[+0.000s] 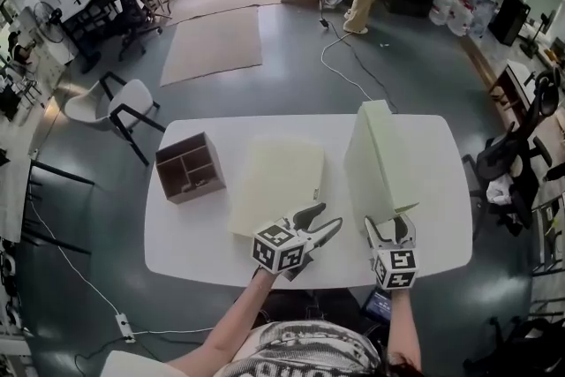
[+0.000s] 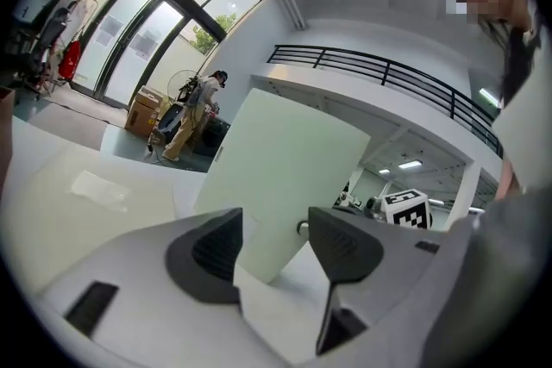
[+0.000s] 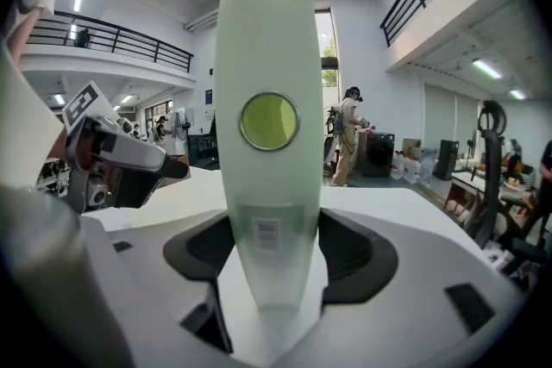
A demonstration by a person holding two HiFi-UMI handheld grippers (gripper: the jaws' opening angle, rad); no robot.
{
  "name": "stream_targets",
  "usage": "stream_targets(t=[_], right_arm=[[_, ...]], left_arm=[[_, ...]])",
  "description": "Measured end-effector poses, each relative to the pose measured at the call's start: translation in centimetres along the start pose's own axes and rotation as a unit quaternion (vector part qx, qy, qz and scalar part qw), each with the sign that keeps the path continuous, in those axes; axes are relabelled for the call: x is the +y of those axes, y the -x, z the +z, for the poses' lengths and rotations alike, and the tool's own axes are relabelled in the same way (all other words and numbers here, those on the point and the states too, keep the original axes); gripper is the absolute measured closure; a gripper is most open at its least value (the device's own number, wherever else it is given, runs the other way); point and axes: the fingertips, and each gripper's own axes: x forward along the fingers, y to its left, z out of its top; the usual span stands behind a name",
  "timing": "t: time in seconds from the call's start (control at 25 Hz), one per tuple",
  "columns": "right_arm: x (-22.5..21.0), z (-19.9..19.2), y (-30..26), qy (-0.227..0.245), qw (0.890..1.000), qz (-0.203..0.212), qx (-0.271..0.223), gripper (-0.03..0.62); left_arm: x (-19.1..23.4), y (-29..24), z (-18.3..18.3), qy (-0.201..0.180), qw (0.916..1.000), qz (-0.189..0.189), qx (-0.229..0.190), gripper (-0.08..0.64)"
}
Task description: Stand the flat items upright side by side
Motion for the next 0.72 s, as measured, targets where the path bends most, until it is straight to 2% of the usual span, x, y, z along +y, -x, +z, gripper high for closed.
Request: stream_targets(t=[0.36, 0.72], right_arm=[[-0.2, 1.7, -3.6, -0.017, 0.999, -0.043, -0.002, 0.287], [-0.3, 2.5, -5.1, -0.018, 0.999, -0.044, -0.006, 0.285]], left_arm=[[2.1, 2.1, 0.4, -0.005, 0.9991, 0.042, -0.006, 0.327], [3.6, 4.5, 0.7, 0.001, 0.9968, 0.076, -0.023, 0.325]])
